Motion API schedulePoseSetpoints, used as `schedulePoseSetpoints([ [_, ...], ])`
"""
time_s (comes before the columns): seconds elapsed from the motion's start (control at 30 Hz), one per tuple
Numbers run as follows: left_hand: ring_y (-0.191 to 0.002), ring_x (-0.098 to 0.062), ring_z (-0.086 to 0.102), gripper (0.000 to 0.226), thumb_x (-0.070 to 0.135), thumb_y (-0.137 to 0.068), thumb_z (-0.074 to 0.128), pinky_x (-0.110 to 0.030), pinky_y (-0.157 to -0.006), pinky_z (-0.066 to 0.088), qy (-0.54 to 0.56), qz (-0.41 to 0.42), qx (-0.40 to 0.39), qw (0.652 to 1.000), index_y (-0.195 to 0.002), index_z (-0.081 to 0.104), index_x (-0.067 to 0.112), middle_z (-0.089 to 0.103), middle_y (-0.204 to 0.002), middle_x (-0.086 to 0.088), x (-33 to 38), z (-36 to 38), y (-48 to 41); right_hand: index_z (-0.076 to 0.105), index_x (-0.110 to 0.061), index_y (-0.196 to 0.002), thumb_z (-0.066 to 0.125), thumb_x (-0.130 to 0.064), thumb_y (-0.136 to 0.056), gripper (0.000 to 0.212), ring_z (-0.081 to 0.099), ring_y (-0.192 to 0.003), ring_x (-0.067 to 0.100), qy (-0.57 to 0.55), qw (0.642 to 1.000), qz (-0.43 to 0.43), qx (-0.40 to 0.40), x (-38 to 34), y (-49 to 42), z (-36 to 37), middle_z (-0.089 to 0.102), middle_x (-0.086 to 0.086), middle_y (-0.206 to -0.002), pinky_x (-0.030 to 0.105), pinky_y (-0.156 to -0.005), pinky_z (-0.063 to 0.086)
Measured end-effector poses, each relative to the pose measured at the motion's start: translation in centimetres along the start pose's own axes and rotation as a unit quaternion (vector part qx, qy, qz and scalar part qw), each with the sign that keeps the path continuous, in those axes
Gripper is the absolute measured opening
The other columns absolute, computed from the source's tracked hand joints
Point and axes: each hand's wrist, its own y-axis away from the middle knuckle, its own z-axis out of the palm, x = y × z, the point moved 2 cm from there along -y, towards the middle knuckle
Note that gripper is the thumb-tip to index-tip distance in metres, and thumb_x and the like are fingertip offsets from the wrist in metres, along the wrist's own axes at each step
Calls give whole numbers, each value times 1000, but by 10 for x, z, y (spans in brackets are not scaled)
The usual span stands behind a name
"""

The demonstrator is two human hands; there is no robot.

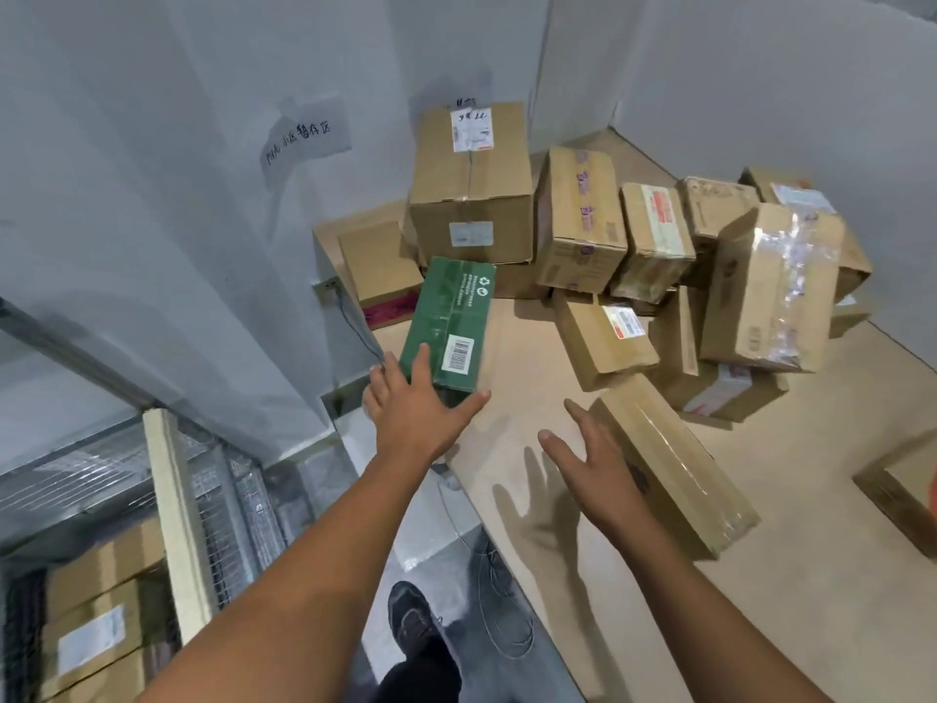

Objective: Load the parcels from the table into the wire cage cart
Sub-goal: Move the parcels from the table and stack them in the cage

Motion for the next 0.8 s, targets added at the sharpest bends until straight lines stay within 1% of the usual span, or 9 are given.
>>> schedulePoseSetpoints([
  [0.1,-157,-42,-3,122,94,-70,54,-60,-125,1,-30,-10,-26,999,-164,6,31,1,-171,-20,-14,11,-45,37,-35,-159,62,-49,-100,65,32,-152,21,1,1000,25,-8,-18,-32,29,32,-2,-166,30,-109,31],
  [0.17,-157,-41,-2,127,92,-68,59,-59,-125,2,-29,-13,-54,998,-164,3,30,2,-171,-19,-18,20,-61,37,-37,-158,61,-53,-100,65,32,-152,22,-4,999,34,-7,-28,-51,45,33,-2,-165,37,-115,33],
  [0.23,-155,-41,7,130,87,-67,67,-56,-125,12,-3,-17,-65,998,-164,2,29,13,-168,-19,-19,25,-68,37,-38,-158,60,-54,-100,65,33,-152,22,-22,998,51,-3,-40,-69,56,33,-3,-165,44,-120,33],
  [0.33,-142,-39,25,134,77,-64,75,-51,-117,32,45,-35,-58,997,-163,1,25,28,-153,-19,-14,28,-66,37,-38,-158,58,-54,-101,63,36,-150,21,-57,996,67,-3,-52,-88,62,32,-4,-166,45,-120,34],
  [0.47,-136,-38,32,134,70,-61,74,-48,-114,39,68,-55,-45,995,-163,0,25,31,-150,-16,-20,21,-54,35,-38,-158,54,-57,-102,62,38,-147,23,-104,989,98,-28,-59,-109,67,34,-3,-166,47,-115,36],
  [0.6,-133,-29,35,137,65,-52,76,-47,-113,42,134,-71,-41,988,-161,1,33,37,-142,-7,-42,6,-18,27,-36,-161,56,-52,-103,67,49,-125,18,-168,974,103,-114,-76,-117,87,45,0,-156,43,-105,43],
  [0.7,-131,-24,36,135,63,-50,77,-46,-111,43,144,-98,23,984,-161,9,26,39,-140,-4,-65,-10,24,21,-47,-158,61,-39,-103,68,69,-95,0,-204,956,74,-196,-100,-113,120,61,-14,-129,26,-77,50],
  [0.73,-132,-24,35,134,61,-51,78,-45,-113,41,140,-107,48,983,-161,10,25,38,-142,-5,-73,-15,37,20,-51,-156,63,-36,-103,69,72,-94,-3,-213,950,57,-221,-104,-111,135,63,-17,-127,24,-74,52],
  [0.8,-135,-23,31,136,59,-54,78,-38,-114,36,146,-142,93,975,-162,4,24,33,-145,-3,-92,-28,62,16,-49,-159,68,-35,-100,80,71,-109,0,-223,937,12,-270,-118,-100,172,62,-19,-136,26,-84,57],
])
